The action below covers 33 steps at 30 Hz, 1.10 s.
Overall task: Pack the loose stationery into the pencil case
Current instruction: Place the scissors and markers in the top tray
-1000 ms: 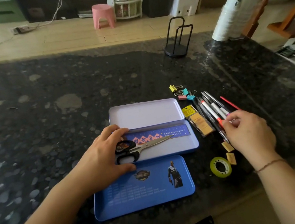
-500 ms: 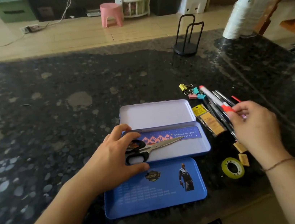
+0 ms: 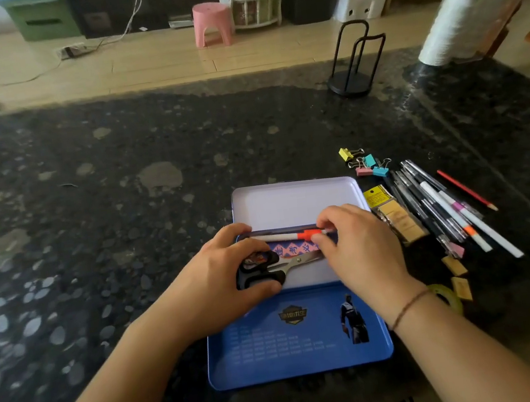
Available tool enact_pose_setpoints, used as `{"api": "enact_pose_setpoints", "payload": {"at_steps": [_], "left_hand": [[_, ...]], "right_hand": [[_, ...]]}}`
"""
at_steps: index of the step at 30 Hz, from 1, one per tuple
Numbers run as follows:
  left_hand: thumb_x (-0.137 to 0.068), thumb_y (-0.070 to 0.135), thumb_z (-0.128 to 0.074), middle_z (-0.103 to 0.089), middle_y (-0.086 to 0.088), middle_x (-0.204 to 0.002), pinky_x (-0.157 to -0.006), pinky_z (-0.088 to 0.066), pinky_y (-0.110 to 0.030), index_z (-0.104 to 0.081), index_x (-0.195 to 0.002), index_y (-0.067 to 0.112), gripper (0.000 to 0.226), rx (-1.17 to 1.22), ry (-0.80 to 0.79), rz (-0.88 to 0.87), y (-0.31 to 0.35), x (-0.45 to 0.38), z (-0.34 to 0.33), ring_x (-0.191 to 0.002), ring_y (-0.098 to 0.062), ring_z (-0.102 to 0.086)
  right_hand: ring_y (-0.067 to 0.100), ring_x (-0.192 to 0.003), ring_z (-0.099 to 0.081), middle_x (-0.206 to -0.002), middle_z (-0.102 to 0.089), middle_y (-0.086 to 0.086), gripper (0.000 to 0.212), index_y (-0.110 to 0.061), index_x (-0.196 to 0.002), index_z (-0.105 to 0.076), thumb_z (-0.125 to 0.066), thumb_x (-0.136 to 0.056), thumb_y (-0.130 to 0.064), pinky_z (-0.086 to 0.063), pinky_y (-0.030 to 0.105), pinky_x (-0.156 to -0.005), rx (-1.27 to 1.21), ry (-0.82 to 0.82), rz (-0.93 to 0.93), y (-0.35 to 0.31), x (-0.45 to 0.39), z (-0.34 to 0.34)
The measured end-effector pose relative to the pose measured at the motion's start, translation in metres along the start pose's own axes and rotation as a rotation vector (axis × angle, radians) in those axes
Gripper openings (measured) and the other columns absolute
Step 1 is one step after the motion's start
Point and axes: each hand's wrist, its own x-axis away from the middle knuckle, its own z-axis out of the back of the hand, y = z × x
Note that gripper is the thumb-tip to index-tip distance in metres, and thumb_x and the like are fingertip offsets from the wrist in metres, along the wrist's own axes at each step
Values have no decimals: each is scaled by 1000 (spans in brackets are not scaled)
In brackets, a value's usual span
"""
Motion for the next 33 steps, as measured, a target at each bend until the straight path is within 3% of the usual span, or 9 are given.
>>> {"api": "enact_pose_setpoints", "payload": {"at_steps": [4, 8, 11, 14, 17, 19, 23, 25, 33], "left_hand": [[-77, 59, -62, -26, 15, -144, -103, -41, -31, -45, -133, 37, 62, -5, -12, 10, 0, -2, -3, -126, -11, -40], [-76, 62, -60, -25, 18, -143, -103, -40, -27, -40, -136, 38, 68, -4, -15, 5, -1, -1, -3, -125, -8, -39], [-71, 67, -61, -24, 20, -141, -102, -41, -28, -36, -138, 39, 77, 6, -18, -10, -3, -2, -4, -124, -8, -39], [-68, 68, -63, -25, 16, -143, -103, -42, -32, -34, -140, 36, 84, -4, -20, -11, -2, -3, -6, -125, -12, -39], [-67, 69, -63, -25, 15, -143, -104, -42, -34, -33, -140, 35, 86, -13, -23, -8, -1, -3, -6, -125, -12, -39], [-67, 69, -63, -25, 14, -143, -105, -41, -35, -34, -140, 35, 86, -19, -27, 1, 0, -4, -7, -126, -12, -38], [-67, 69, -62, -25, 14, -142, -105, -40, -36, -35, -139, 35, 84, -41, -30, 5, 0, -5, -8, -126, -13, -38], [-68, 69, -62, -25, 14, -142, -105, -40, -36, -35, -140, 35, 84, -41, -32, 9, 0, -4, -8, -126, -12, -38], [-63, 80, -45, -26, 13, -143, -106, -38, -36, -33, -141, 37, 91, -40, -18, -21, -4, -4, -9, -128, -14, -35]], "right_hand": [[12, -73, -54, -85, -58, -7, 10, -26, -84, -60, -65, -86, -34, -48, 26, -54, 66, 39, -4, -5, -3, -7], [10, -77, -53, -80, -59, -12, 7, -29, -79, -66, -68, -82, -34, -46, 24, -55, 21, 4, 21, 1, -2, 3], [8, -72, -58, -77, -62, -13, 7, -28, -79, -67, -64, -86, -28, -46, 23, -53, -72, 88, -143, 26, -4, 25], [16, -73, -59, -83, -68, -7, 6, -27, -85, -68, -63, -86, -23, -44, 26, -59, 6, 215, -407, 74, -3, 53], [17, -65, -53, -87, -69, 0, 6, -22, -87, -68, -63, -88, -19, -39, 24, -59, 93, 197, -618, 113, 8, 68], [24, -71, -55, -90, -71, 4, 7, -21, -84, -68, -62, -87, -19, -43, 28, -63, 134, 143, -689, 131, 15, 70], [30, -85, -63, -93, -71, 6, 3, -21, -87, -68, -65, -86, -23, -53, 36, -72, 148, 90, -726, 138, 18, 71], [30, -87, -64, -95, -71, 4, 12, -23, -95, -68, -67, -85, -29, -52, 35, -70, 188, 75, -709, 134, 18, 72], [29, -74, -50, -87, -60, 7, 11, -22, -98, -67, -60, -90, -18, -43, 32, -62, 257, 23, -720, 130, 18, 78]]}}
